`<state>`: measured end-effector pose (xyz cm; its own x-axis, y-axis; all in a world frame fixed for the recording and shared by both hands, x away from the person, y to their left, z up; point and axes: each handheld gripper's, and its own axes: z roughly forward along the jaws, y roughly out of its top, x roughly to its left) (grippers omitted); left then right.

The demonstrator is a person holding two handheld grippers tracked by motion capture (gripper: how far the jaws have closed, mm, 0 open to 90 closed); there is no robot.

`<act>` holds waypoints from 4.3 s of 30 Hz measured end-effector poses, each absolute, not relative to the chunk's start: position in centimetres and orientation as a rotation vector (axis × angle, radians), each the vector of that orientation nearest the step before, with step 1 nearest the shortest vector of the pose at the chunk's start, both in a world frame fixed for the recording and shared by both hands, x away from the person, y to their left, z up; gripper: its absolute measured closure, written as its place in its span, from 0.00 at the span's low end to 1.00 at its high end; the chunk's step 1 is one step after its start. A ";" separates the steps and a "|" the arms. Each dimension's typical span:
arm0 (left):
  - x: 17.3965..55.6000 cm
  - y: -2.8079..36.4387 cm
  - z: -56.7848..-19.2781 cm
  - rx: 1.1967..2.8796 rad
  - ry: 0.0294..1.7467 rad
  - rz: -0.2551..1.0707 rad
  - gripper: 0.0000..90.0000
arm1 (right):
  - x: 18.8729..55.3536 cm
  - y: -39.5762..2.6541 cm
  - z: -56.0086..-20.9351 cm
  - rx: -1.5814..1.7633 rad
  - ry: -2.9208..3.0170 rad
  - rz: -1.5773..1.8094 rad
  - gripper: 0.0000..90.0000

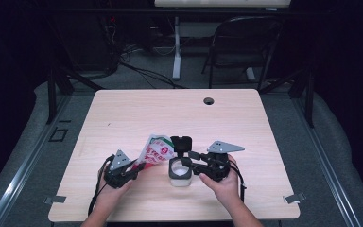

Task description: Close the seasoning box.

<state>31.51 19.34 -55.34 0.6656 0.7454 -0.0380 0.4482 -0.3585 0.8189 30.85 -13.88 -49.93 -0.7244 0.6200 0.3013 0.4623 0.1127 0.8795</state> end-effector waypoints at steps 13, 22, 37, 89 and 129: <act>32.4 21.1 -56.3 1.920 1.110 0.289 0.80 | 30.9 -13.8 -50.1 1.093 2.245 1.666 0.63; 32.7 22.2 -56.3 1.844 1.158 0.257 0.83 | 31.0 -13.9 -50.2 1.096 2.245 1.661 0.63; 32.8 25.6 -56.2 1.674 1.296 0.332 0.84 | 31.0 -13.8 -50.2 1.100 2.240 1.659 0.63; 32.0 28.0 -55.2 1.591 1.411 0.598 0.49 | 31.1 -13.9 -50.4 1.109 2.241 1.652 0.61; 29.2 23.6 -53.2 1.684 1.234 0.525 0.39 | 34.7 -14.6 -49.4 1.126 2.162 1.614 0.66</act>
<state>29.16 23.64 -53.23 0.3985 0.8986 -0.1834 0.4915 -0.0404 0.8699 34.68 -14.57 -49.38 -0.6830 0.6824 0.2606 0.4435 0.1040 0.8902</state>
